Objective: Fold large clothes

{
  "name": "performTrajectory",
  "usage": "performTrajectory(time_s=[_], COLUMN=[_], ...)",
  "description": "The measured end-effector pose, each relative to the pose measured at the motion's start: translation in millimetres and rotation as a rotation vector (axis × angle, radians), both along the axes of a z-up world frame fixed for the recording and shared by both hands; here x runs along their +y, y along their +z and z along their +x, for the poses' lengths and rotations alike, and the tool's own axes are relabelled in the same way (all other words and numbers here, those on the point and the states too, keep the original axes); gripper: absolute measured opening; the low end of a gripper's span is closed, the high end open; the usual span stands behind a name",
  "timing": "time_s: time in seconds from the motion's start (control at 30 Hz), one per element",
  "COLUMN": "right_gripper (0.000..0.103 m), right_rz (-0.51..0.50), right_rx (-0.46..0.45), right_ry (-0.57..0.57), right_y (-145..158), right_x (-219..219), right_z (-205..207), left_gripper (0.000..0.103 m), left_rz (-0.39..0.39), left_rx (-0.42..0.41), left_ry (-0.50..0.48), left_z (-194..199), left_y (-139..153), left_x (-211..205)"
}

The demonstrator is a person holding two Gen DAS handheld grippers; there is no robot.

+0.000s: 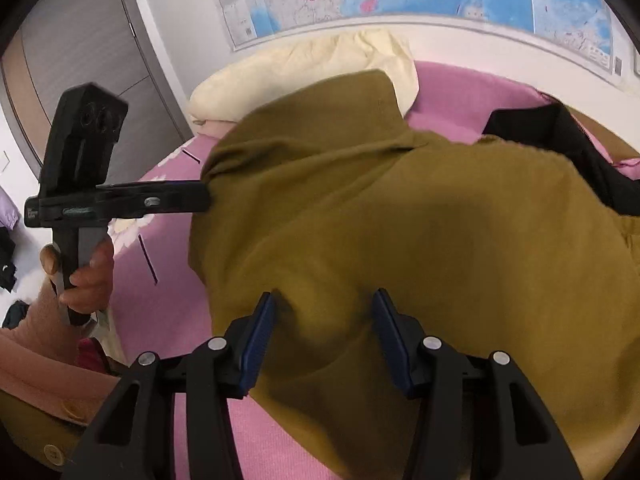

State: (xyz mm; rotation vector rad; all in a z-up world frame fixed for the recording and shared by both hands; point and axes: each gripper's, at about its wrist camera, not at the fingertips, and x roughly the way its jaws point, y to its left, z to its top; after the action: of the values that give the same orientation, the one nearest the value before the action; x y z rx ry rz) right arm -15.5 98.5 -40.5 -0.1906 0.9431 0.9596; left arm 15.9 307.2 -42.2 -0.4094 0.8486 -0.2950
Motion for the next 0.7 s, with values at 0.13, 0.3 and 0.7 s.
performTrajectory(time_s=[0.13,0.3,0.7], right_gripper=[0.040,0.043,0.020], right_rz=[0.062,0.118,0.000], right_rx=[0.042,0.004,0.068], right_ry=[-0.037,-0.252,-0.586], right_y=[15.2,42.5,4.3], right_x=[-23.8,-94.3,-171.1], right_z=[7.2,37.6,122.8], left_gripper=[0.026,0.045,0.030], left_rz=[-0.072,-0.048,0.057], left_rx=[0.063,0.091,0.142], left_ry=[0.035,0.099,0.139], left_z=[3.6,2.5,51.5], left_y=[-17.6,-13.0,-18.1], left_x=[13.6,15.6,16.0])
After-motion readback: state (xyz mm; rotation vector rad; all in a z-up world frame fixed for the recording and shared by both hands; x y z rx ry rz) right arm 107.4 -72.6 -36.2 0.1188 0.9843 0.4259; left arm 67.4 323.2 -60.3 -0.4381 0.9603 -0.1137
